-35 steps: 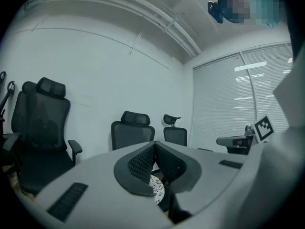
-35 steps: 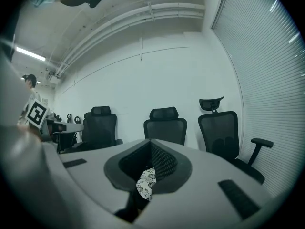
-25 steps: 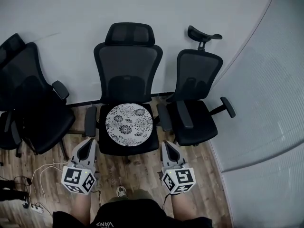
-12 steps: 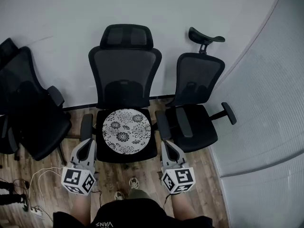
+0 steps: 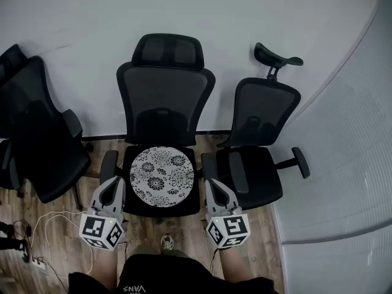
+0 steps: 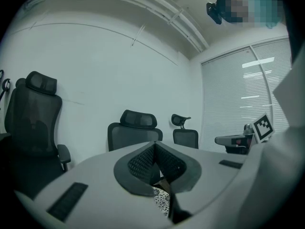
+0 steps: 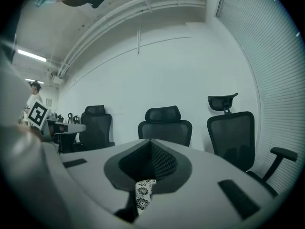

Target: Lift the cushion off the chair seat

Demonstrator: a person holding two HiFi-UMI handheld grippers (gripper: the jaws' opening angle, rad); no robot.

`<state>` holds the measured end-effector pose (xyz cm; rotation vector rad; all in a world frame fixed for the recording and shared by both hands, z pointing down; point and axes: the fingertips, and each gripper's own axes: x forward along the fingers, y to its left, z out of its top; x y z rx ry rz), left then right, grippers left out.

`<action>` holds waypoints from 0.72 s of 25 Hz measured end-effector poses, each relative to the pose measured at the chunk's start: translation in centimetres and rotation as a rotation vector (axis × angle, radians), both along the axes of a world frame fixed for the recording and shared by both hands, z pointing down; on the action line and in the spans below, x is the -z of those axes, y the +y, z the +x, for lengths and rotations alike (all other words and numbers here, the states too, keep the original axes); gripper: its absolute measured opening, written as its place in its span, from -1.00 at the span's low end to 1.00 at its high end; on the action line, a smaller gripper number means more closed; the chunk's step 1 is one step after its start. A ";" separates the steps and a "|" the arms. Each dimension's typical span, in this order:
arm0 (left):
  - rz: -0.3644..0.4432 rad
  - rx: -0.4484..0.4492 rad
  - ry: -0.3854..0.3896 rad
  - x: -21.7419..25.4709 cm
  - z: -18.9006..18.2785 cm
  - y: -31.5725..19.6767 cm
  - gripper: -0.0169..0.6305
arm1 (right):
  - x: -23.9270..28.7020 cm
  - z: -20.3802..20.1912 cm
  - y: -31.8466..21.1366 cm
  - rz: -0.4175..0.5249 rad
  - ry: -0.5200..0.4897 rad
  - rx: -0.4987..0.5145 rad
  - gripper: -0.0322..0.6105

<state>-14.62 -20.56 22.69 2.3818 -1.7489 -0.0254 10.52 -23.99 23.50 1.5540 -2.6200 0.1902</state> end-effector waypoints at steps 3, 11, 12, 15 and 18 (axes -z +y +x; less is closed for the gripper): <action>-0.009 0.013 -0.002 -0.2 0.1 -0.8 -0.92 | -0.1 -0.1 -1.1 -0.005 -0.004 0.013 -0.85; -0.015 0.011 0.003 -0.3 -0.8 -3.8 -0.92 | -0.5 -0.5 -3.9 -0.021 -0.005 -0.003 -0.85; -0.017 0.004 0.003 -0.4 -0.9 -4.3 -0.91 | -0.5 -0.7 -4.2 -0.023 -0.005 -0.008 -0.85; -0.021 -0.023 0.000 -0.4 -1.1 -5.9 -0.91 | -0.4 -1.0 -5.3 -0.023 -0.007 -0.030 -0.85; -0.014 -0.042 0.000 0.1 -1.8 -7.7 -0.91 | 0.1 -1.7 -6.8 -0.017 -0.010 -0.051 -0.85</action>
